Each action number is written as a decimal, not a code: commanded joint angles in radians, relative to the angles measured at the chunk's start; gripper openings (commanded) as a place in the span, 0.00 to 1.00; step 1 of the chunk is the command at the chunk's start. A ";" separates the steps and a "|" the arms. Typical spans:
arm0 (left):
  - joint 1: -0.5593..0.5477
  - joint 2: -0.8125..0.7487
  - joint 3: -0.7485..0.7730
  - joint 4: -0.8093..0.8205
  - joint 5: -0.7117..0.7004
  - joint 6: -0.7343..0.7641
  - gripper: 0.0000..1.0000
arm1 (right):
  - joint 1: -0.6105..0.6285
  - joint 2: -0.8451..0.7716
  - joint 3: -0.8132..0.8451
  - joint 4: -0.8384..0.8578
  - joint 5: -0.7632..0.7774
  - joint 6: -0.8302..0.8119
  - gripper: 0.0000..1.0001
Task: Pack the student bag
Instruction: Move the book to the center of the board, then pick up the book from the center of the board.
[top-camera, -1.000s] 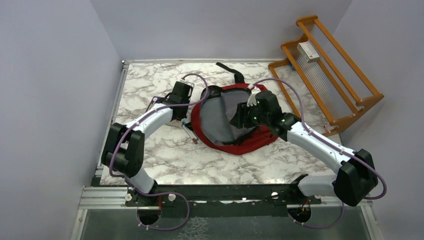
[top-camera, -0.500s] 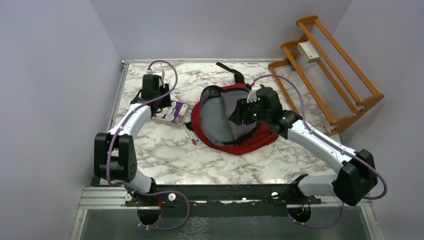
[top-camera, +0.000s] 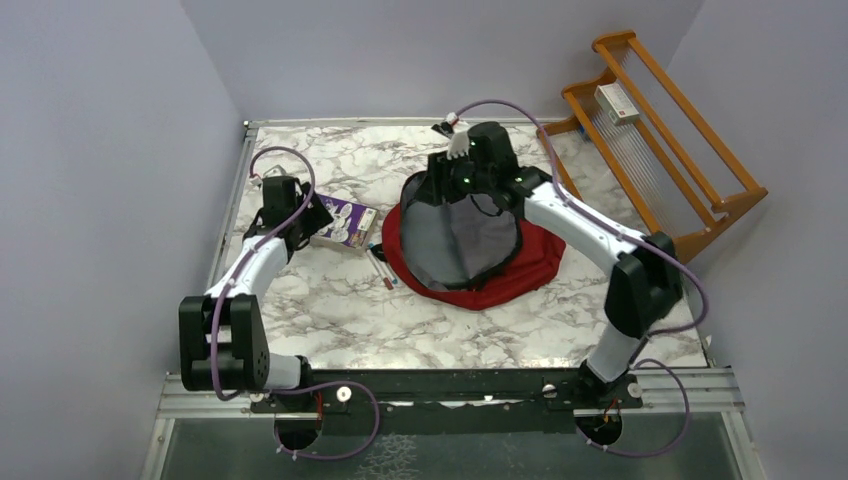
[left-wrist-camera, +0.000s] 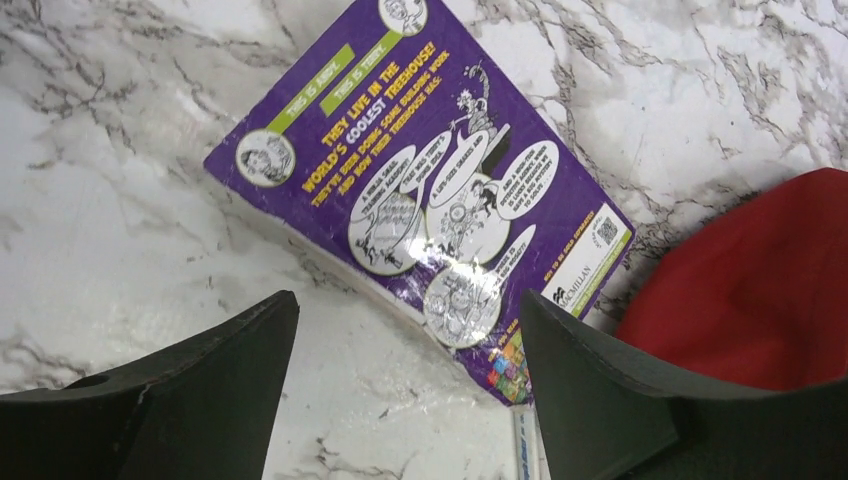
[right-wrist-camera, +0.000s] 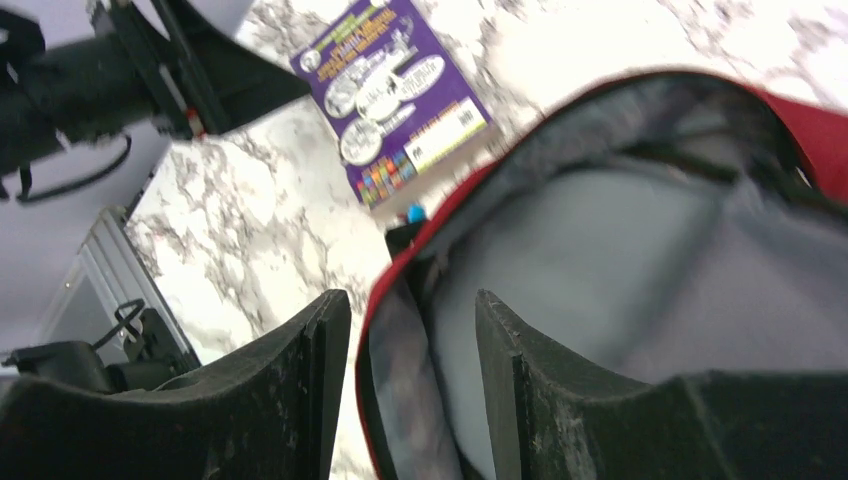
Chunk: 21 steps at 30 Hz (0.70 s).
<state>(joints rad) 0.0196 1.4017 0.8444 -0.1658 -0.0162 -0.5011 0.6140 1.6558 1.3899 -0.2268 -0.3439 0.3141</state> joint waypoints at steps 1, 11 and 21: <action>0.006 -0.110 -0.062 0.018 -0.107 -0.097 0.85 | 0.044 0.202 0.213 -0.034 -0.117 -0.049 0.54; 0.060 -0.124 -0.156 0.103 -0.023 -0.178 0.95 | 0.137 0.664 0.733 -0.166 -0.038 -0.109 0.54; 0.083 -0.017 -0.171 0.213 0.065 -0.245 0.95 | 0.150 0.953 1.003 -0.153 0.115 -0.097 0.56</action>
<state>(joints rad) 0.0925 1.3521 0.6781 -0.0299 -0.0071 -0.7010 0.7654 2.5576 2.3203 -0.3691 -0.3271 0.2192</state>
